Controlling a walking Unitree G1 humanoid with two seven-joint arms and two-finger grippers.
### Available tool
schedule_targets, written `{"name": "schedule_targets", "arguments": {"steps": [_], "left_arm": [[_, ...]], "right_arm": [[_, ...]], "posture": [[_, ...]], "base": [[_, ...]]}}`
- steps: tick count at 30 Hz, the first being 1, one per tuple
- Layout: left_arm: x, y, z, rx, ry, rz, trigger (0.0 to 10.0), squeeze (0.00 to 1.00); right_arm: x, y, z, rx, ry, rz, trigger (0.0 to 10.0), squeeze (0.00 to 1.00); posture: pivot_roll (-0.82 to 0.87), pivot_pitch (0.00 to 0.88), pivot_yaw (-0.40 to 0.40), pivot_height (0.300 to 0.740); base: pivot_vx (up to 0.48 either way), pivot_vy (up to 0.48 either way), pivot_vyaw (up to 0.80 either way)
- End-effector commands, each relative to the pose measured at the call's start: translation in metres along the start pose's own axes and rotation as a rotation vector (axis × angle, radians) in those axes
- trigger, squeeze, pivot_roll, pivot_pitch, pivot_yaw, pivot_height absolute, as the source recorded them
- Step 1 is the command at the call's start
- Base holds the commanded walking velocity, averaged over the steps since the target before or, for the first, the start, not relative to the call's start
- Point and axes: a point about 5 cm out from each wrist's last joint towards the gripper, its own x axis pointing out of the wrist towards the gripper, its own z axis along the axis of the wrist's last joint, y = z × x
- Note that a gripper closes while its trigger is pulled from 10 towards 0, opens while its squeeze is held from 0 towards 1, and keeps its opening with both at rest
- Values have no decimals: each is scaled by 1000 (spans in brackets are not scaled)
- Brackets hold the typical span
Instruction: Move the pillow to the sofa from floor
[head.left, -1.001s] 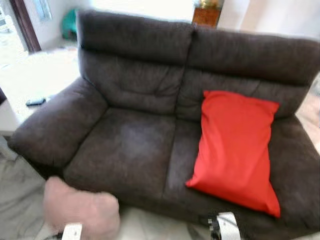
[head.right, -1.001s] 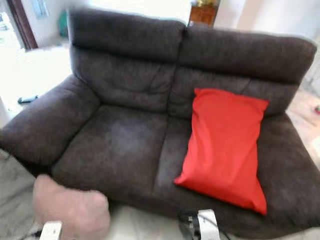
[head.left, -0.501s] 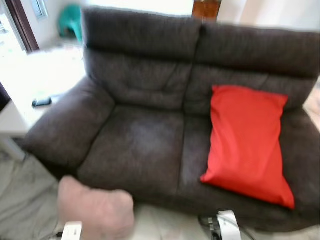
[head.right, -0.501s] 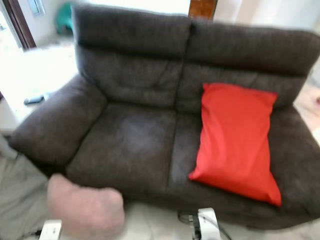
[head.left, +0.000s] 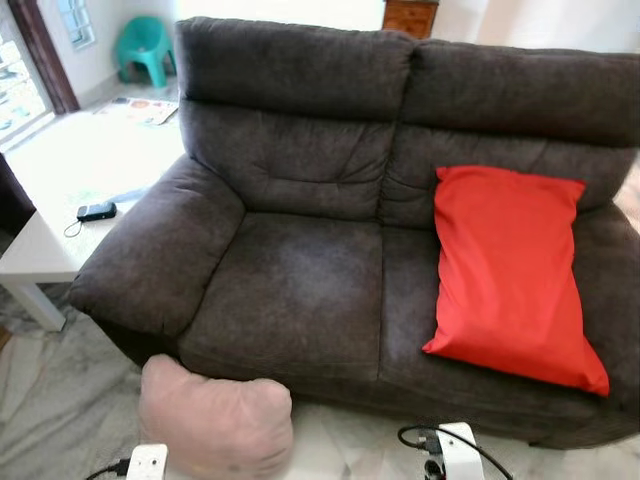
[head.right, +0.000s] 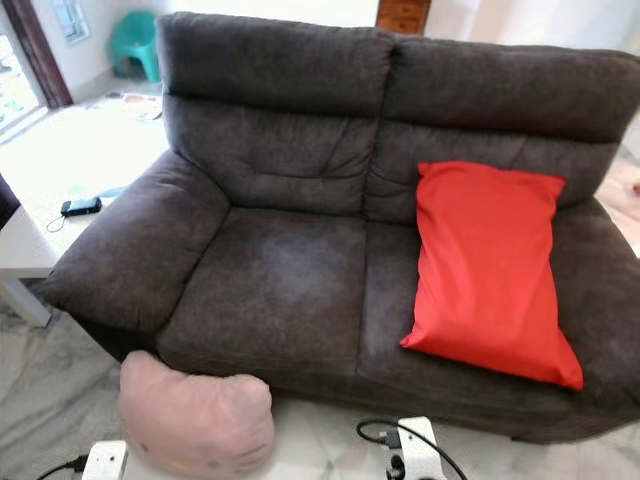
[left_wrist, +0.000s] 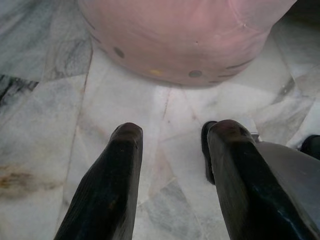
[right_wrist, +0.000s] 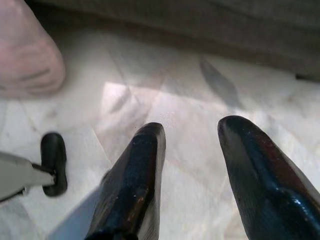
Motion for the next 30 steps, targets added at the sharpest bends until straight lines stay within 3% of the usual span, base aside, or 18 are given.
{"name": "schedule_targets", "arguments": {"steps": [1,30], "left_arm": [[-1,0,-5,3,25,-3,10000,0],[-1,0,-6,4,27,-2,10000,0]], "right_arm": [[1,-1,6,10,-19,-4,10000,0],[1,0,5,17,-16,-1,10000,0]], "posture": [[-11,0,-31,740],[-12,0,-30,740]], "base": [[0,300,0],[0,300,0]]}}
